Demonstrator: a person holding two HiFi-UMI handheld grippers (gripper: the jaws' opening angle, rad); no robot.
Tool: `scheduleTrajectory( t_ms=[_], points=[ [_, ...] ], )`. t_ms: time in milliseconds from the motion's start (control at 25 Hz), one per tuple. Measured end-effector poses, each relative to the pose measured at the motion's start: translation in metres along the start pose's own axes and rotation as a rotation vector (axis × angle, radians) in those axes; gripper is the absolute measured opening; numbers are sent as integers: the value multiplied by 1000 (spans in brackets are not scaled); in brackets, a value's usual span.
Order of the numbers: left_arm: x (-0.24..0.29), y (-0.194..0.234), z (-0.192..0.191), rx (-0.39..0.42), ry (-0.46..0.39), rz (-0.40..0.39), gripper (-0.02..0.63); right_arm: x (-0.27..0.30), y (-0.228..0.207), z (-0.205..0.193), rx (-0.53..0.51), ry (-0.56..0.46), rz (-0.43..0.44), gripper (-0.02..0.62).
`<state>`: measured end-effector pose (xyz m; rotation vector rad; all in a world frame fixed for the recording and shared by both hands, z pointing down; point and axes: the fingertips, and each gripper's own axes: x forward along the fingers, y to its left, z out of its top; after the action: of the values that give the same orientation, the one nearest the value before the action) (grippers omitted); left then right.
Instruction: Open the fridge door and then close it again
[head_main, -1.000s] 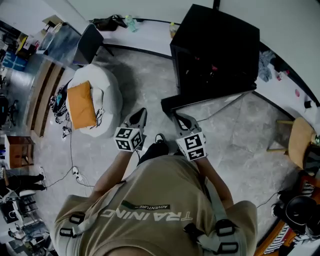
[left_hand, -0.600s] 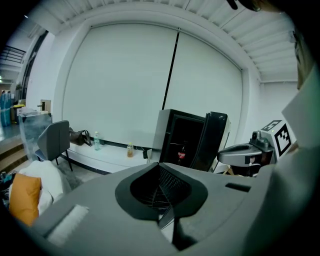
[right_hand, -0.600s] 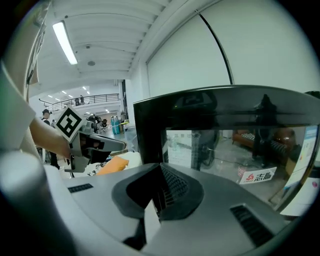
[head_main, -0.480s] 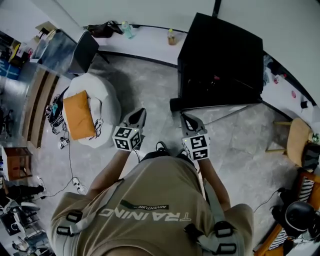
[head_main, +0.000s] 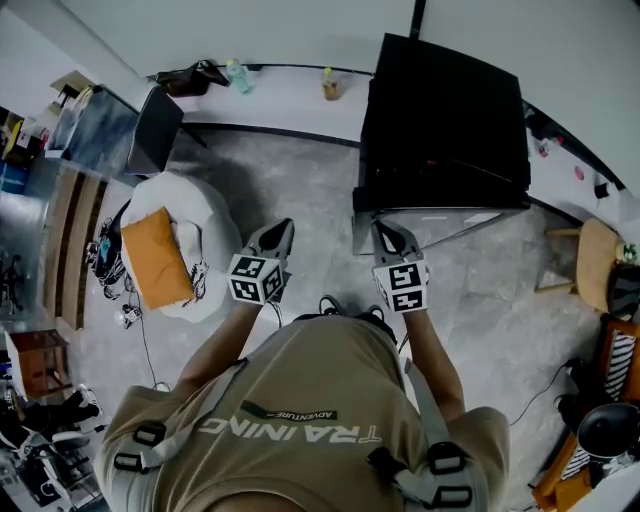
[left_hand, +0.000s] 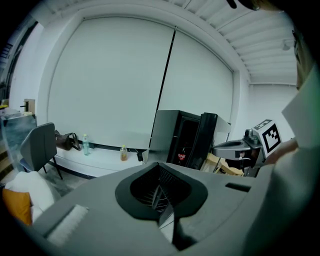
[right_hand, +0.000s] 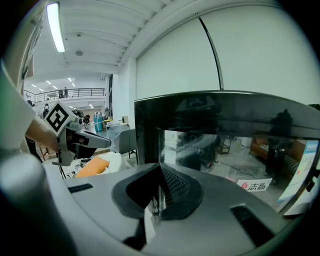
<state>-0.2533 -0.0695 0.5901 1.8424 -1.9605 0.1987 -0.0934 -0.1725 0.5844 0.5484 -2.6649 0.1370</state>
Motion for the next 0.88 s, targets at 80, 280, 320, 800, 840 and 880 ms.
scheduleTrajectory(
  t_ms=[80, 280, 320, 800, 840, 880],
  points=[
    [4, 6, 3, 4, -3, -13, 0, 3, -5, 2, -3, 9, -26, -3],
    [12, 21, 6, 7, -5, -40, 0, 13, -16, 6, -8, 10, -80, -3],
    [13, 23, 7, 0, -5, -47, 0, 14, -17, 5, -10, 13, -88, -3],
    [55, 22, 28, -42, 1, -66, 0, 23, -28, 14, 15, 15, -77, -3],
    [59, 22, 27, -55, 10, -58, 0, 23, -28, 14, 23, 16, -68, -3],
    [61, 20, 27, -64, 15, -53, 0, 23, -28, 14, 28, 18, -58, -3]
  ],
)
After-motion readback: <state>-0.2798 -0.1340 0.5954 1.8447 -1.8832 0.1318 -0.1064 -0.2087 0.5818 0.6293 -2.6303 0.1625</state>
